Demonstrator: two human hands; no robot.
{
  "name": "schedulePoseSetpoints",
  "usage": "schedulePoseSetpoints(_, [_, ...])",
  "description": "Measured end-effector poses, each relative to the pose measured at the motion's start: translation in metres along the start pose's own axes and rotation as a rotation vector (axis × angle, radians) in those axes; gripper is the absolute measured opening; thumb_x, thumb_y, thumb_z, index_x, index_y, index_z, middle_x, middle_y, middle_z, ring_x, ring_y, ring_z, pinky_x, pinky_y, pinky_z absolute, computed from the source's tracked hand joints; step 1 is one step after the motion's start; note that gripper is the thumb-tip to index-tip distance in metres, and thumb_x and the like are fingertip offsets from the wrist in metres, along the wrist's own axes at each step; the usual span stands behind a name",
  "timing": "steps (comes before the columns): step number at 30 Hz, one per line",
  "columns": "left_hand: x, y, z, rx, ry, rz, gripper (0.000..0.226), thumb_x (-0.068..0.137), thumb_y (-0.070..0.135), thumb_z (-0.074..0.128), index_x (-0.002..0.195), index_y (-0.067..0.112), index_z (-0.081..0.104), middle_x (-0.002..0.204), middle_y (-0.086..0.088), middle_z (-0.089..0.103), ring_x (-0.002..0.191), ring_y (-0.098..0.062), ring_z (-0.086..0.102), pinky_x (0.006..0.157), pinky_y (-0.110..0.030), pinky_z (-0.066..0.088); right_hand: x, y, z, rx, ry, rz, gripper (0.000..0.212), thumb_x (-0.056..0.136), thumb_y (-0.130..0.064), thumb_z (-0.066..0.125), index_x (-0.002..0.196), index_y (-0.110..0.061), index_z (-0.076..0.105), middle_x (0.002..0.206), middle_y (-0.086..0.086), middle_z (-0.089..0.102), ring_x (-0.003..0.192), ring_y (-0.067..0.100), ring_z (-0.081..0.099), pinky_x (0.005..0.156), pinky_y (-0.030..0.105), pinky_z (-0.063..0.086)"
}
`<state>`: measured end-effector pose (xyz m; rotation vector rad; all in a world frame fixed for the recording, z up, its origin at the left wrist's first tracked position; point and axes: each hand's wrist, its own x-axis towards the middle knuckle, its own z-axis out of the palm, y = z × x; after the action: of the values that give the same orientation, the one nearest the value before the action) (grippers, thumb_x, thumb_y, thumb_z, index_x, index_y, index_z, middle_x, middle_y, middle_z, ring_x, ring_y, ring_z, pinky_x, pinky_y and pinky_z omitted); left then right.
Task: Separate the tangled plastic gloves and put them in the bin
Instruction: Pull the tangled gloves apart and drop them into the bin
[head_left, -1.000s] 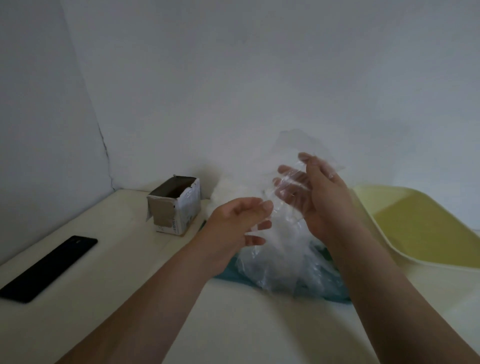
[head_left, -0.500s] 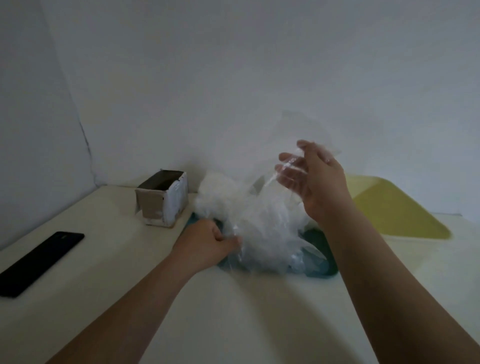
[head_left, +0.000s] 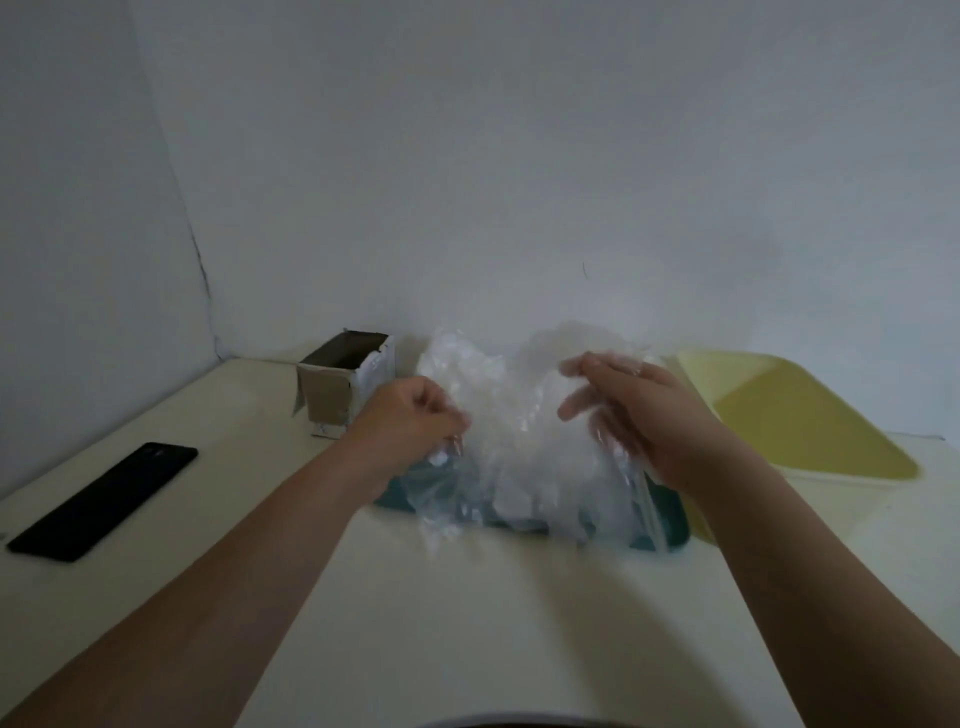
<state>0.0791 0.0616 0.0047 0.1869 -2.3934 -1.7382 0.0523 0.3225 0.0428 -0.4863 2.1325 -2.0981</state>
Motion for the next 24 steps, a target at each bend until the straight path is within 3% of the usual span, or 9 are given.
schedulePoseSetpoints(3, [-0.001,0.03,-0.02,-0.123,0.027,0.03,0.01,0.089,0.011,0.082,0.09,0.011,0.072,0.073,-0.006,0.073,0.059,-0.015,0.068,0.056,-0.028,0.056,0.002,-0.002,-0.002,-0.097,-0.045,-0.018,0.028,0.104,-0.027,0.058,0.111,-0.004,0.072,0.084,0.021,0.074,0.04,0.015,0.042,0.04,0.023,0.034])
schedulePoseSetpoints(7, [0.003,0.056,-0.04,0.035,0.04,0.104,0.004,0.092,0.018,0.08,0.096,0.02,0.078,0.078,0.004,0.076,0.061,-0.01,0.071,0.053,-0.025,0.054,0.018,-0.001,-0.007,-0.277,0.295,-0.06,0.02,0.101,-0.026,0.064,0.099,-0.009,0.074,0.076,0.01,0.077,0.053,0.021,0.064,0.049,0.03,0.049])
schedulePoseSetpoints(9, [0.0,0.073,-0.046,0.138,-0.026,0.201,0.008,0.093,0.019,0.078,0.1,0.025,0.08,0.075,0.01,0.076,0.061,-0.006,0.069,0.054,-0.023,0.051,0.029,-0.005,-0.007,-0.253,0.385,-0.098,0.019,0.101,-0.025,0.062,0.098,-0.009,0.073,0.076,0.008,0.077,0.057,0.023,0.068,0.051,0.033,0.054])
schedulePoseSetpoints(11, [-0.005,0.092,-0.048,0.204,-0.201,0.271,0.012,0.094,0.02,0.078,0.101,0.029,0.08,0.078,0.011,0.078,0.063,-0.007,0.067,0.058,-0.023,0.051,0.04,-0.013,-0.003,-0.258,0.382,-0.124,0.017,0.101,-0.023,0.062,0.098,-0.009,0.072,0.078,0.008,0.077,0.062,0.024,0.071,0.057,0.037,0.058])
schedulePoseSetpoints(14, [-0.008,0.116,-0.041,0.282,-0.516,0.289,0.022,0.089,0.02,0.083,0.108,0.027,0.076,0.094,0.001,0.081,0.067,-0.016,0.064,0.066,-0.033,0.052,0.053,-0.028,0.009,-0.242,0.187,-0.103,0.014,0.099,-0.02,0.068,0.103,-0.008,0.074,0.085,0.01,0.078,0.07,0.023,0.074,0.061,0.035,0.062])
schedulePoseSetpoints(16, [-0.003,0.123,-0.031,0.35,-0.608,0.283,0.031,0.086,0.015,0.086,0.112,0.019,0.068,0.095,-0.003,0.081,0.063,-0.017,0.063,0.065,-0.032,0.053,0.059,-0.036,0.015,-0.271,-0.029,-0.071,0.02,0.097,-0.021,0.07,0.105,-0.004,0.076,0.091,0.013,0.078,0.076,0.022,0.074,0.065,0.03,0.059])
schedulePoseSetpoints(19, [0.007,0.126,-0.017,0.459,-0.615,0.311,0.034,0.082,0.011,0.089,0.107,0.013,0.065,0.092,-0.002,0.081,0.061,-0.015,0.065,0.06,-0.026,0.054,0.061,-0.037,0.018,-0.294,-0.281,-0.009,0.034,0.101,-0.025,0.064,0.109,0.006,0.072,0.096,0.03,0.068,0.083,0.031,0.064,0.077,0.04,0.053])
schedulePoseSetpoints(24, [0.019,0.118,-0.008,0.63,-0.585,0.365,0.039,0.077,0.017,0.093,0.103,0.022,0.064,0.087,0.009,0.075,0.064,-0.008,0.068,0.06,-0.02,0.053,0.051,-0.032,0.011,-0.228,-0.378,0.171,0.049,0.102,-0.047,0.054,0.121,-0.005,0.072,0.115,0.015,0.076,0.103,0.034,0.072,0.084,0.042,0.055])
